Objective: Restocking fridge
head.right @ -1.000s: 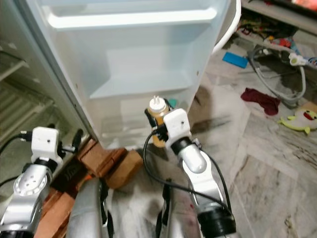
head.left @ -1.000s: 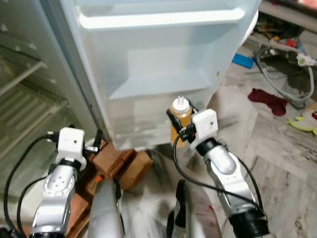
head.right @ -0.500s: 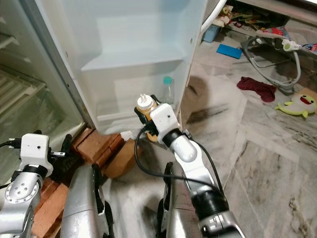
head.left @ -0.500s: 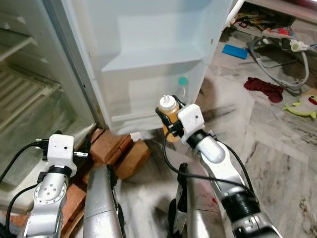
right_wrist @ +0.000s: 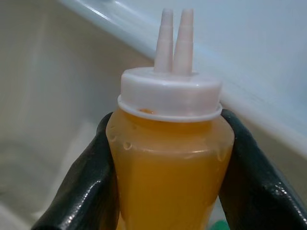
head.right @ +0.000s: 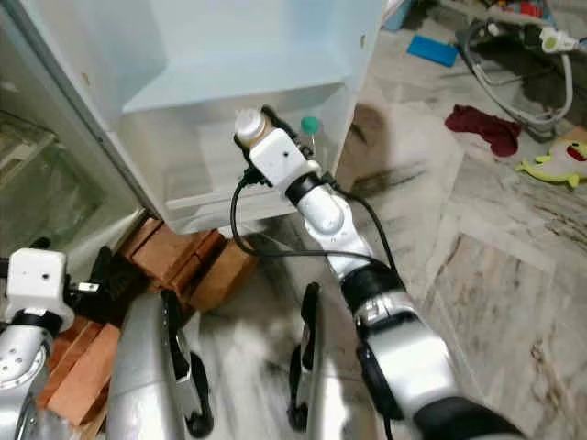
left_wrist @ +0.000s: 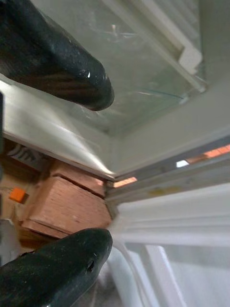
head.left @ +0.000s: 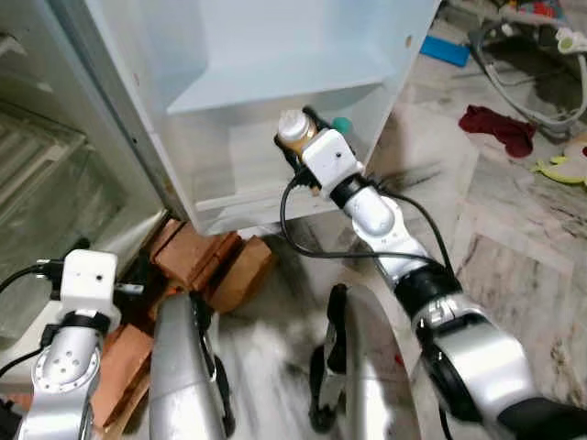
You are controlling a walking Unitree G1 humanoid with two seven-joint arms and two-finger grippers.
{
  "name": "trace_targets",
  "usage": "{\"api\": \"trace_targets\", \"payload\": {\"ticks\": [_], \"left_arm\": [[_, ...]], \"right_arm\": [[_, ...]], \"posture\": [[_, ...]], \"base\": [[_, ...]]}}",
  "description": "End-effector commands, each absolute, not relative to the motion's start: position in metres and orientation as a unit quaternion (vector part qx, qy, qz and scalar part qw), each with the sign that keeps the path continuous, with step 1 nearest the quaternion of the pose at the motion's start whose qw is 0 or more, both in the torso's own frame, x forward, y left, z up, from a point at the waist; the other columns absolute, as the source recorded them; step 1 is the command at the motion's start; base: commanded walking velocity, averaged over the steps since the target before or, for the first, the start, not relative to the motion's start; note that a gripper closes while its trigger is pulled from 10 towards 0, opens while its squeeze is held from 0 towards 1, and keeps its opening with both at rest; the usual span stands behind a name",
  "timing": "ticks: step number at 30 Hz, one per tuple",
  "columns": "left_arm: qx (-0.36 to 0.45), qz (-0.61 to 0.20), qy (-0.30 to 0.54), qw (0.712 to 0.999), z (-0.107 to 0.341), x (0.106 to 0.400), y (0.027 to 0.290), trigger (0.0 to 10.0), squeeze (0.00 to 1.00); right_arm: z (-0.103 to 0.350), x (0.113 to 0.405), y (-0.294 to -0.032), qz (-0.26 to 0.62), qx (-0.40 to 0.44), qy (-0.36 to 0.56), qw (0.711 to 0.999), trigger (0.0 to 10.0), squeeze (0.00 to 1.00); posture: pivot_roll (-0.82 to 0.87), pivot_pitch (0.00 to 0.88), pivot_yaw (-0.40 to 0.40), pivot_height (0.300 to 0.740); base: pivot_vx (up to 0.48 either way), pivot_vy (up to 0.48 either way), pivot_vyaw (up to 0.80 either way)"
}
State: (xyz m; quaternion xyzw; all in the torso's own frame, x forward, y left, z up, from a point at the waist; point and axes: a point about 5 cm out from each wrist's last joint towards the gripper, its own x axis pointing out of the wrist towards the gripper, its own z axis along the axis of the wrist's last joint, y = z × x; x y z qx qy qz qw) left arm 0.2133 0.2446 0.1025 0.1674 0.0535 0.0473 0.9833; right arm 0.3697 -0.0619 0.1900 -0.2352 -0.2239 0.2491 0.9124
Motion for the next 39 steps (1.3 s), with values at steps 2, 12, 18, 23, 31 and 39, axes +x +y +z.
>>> {"api": "trace_targets", "payload": {"ticks": [2,12,18,23,31,39], "left_arm": [[0.178,0.051,0.071,0.98,0.102,0.203,0.249,10.0,0.0],[0.184,0.052,0.087,0.978,0.105,0.185,0.248,10.0,0.0],[0.193,0.055,0.1,0.974,0.107,0.17,0.251,10.0,0.0],[0.198,0.051,0.115,0.972,0.107,0.158,0.252,10.0,0.0],[0.204,0.053,0.13,0.969,0.11,0.146,0.254,10.0,0.0],[0.203,0.049,0.137,0.968,0.11,0.145,0.253,10.0,0.0]], "right_arm": [[0.196,0.373,-0.057,0.243,-0.241,-0.242,0.908,10.0,0.0],[0.179,0.372,-0.054,0.218,-0.256,-0.231,0.913,10.0,0.0],[0.163,0.367,-0.055,0.206,-0.263,-0.221,0.916,10.0,0.0],[0.16,0.367,-0.055,0.191,-0.248,-0.213,0.926,10.0,0.0],[0.172,0.375,-0.063,0.151,-0.176,-0.2,0.952,10.0,0.0],[0.204,0.383,-0.063,0.146,-0.105,-0.235,0.955,10.0,0.0]], "posture": [[0.17,0.317,-0.056,0.512],[0.21,0.374,-0.063,0.512],[0.21,0.409,-0.051,0.512],[0.21,0.442,-0.046,0.512],[0.23,0.473,-0.049,0.512],[0.23,0.471,-0.045,0.512]], "base": [[0.0,0.0,0.0],[0.0,0.0,0.0],[0.0,0.0,0.0],[0.0,0.0,0.0],[0.0,0.0,0.0],[0.0,0.0,0.0]]}}
